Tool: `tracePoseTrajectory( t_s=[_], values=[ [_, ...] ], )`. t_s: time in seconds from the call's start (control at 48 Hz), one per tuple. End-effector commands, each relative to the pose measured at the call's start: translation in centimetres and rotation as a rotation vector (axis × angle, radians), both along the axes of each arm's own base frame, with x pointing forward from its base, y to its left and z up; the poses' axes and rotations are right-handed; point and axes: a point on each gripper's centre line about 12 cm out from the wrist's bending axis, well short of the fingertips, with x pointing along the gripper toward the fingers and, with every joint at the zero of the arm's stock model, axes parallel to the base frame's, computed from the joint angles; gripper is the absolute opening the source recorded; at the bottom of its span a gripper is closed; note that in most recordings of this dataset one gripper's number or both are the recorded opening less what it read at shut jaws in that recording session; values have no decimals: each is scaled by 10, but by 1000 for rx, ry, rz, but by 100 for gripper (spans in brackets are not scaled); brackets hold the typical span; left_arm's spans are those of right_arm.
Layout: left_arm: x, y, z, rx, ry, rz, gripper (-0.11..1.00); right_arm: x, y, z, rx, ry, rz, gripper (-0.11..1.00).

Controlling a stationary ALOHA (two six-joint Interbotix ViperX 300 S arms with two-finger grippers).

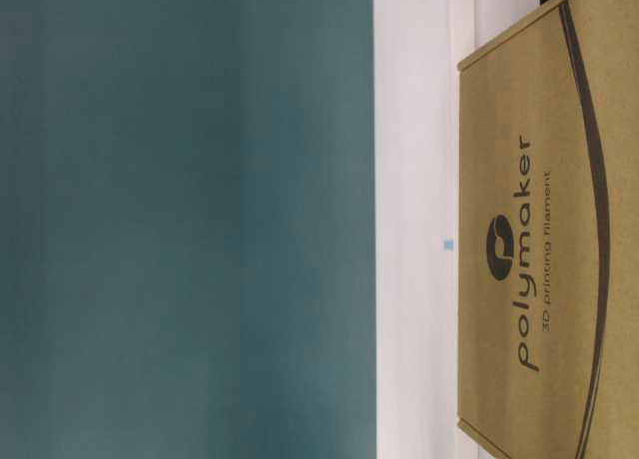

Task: Place the cardboard box on the stand after clamping it between your arms.
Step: 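Move both grippers inward to the left and right sides of the box, then clamp the polymaker box between both grippers from its sides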

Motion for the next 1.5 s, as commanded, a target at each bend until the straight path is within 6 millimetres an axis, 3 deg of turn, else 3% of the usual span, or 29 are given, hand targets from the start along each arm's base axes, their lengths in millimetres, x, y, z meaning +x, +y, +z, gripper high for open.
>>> tracePoseTrajectory(
  t_s=[0.0, 0.104, 0.167, 0.229, 0.458, 0.77, 0.958, 1.249, 1.478],
  values=[
    [8, -2, -2, -2, -21, -6, 28, 9, 2, -14, -11, 59, -1, 59],
    [13, -3, -14, -1, 3, -4, 60, 19, 4, -28, -33, 108, 8, 82],
    [17, -3, -22, 3, 31, -2, 76, 27, 4, -34, -45, 124, 12, 84],
    [20, -3, -30, 6, 53, -1, 85, 35, 3, -40, -51, 132, 10, 83],
    [41, -1, -49, 11, 81, 14, 80, 65, 1, -56, -55, 110, -5, 82],
    [70, -1, -64, 13, 98, 24, 80, 87, 3, -80, -81, 127, 22, 82],
    [77, 1, -62, 12, 81, 27, 80, 103, 4, -77, -94, 102, 41, 82],
    [80, 1, -58, 5, 63, 33, 80, 110, 2, -73, -90, 92, 29, 82],
    [82, 1, -43, 4, 29, 30, 79, 113, 2, -50, -86, 68, 24, 82]
  ],
)
